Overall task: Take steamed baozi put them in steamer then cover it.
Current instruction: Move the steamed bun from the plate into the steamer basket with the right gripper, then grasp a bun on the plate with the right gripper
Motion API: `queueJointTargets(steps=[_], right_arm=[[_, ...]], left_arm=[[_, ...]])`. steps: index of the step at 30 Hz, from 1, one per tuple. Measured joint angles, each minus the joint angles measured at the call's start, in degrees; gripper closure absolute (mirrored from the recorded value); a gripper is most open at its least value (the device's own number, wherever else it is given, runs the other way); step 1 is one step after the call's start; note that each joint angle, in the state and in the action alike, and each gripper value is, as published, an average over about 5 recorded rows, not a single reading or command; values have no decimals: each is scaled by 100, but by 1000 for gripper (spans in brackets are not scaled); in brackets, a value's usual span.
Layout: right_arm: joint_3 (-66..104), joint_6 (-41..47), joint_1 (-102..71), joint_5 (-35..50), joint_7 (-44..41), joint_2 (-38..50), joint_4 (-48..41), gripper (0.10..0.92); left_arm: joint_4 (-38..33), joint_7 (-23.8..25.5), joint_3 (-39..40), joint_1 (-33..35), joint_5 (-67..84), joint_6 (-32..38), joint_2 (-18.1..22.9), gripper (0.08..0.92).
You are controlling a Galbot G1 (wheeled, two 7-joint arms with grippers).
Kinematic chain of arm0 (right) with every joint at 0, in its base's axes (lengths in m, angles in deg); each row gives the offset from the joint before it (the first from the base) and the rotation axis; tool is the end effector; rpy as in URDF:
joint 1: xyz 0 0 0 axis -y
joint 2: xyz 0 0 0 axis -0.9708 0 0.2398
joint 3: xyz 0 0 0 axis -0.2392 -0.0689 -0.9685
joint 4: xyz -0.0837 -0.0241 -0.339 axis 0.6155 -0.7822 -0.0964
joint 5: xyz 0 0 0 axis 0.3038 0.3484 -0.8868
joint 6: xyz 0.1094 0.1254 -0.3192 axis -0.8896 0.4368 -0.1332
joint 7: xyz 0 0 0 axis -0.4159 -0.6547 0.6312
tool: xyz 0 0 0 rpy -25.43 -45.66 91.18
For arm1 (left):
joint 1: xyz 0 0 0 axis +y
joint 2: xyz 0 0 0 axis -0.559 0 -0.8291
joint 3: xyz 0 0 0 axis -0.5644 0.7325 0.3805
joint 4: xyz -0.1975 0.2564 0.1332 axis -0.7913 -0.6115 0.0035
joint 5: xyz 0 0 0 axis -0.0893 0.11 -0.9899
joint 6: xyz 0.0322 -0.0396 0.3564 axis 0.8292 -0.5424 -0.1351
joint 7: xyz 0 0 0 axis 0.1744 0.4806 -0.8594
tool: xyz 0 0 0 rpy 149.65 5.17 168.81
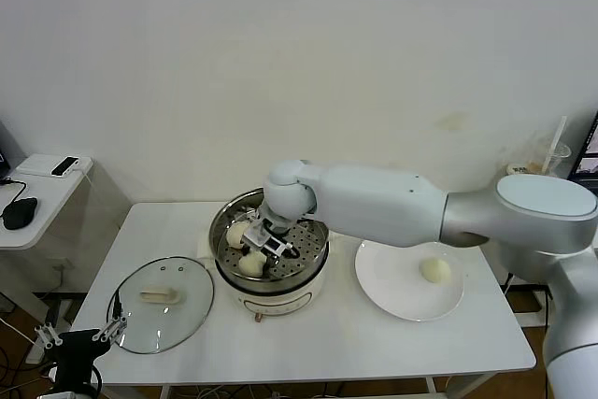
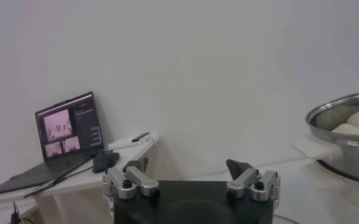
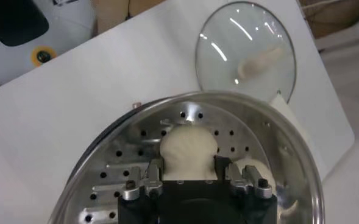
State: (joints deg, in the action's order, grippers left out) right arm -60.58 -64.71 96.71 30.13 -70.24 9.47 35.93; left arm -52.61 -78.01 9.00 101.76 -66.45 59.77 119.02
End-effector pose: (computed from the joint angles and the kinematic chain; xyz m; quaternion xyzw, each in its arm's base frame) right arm 0.4930 0.2350 -0.1167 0.6719 -0.3077 0.6720 0.0479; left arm 0.1146 0.1107 -0.2651 0.1503 -0.9752 -0.1541 0.0508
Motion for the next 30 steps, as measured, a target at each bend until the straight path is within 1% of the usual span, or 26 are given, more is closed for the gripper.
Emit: queueJointTargets(steps=[3,8,10,13,20,25,30], right_arm=[[-10,-103,6,-63,11,-5,-22,426],[17,-243,71,-106,-1,39,-18,258],[47,-275,111,-107,-18,73,-8,220],[108,-293,180,-101,-58,145,11,205],[393,-133,365,12,-236,513,99,202],[660,240,434,110,-423,1002,189,203],[795,770,441,108,-489,1670,347,203]], left_arm=[[1,-1,-1,-1,5,0,-6,177],[8,-3,6,-7,9,1,-14,177],[10,-3,14,-14,9,1,-19,177],[10,-3,21,-24,9,1,-33,177],[13,1,25,-56,28,-1,-98,177],[20,10,54,-96,35,-12,-143,177],[12,23,71,-111,39,-29,-187,177]])
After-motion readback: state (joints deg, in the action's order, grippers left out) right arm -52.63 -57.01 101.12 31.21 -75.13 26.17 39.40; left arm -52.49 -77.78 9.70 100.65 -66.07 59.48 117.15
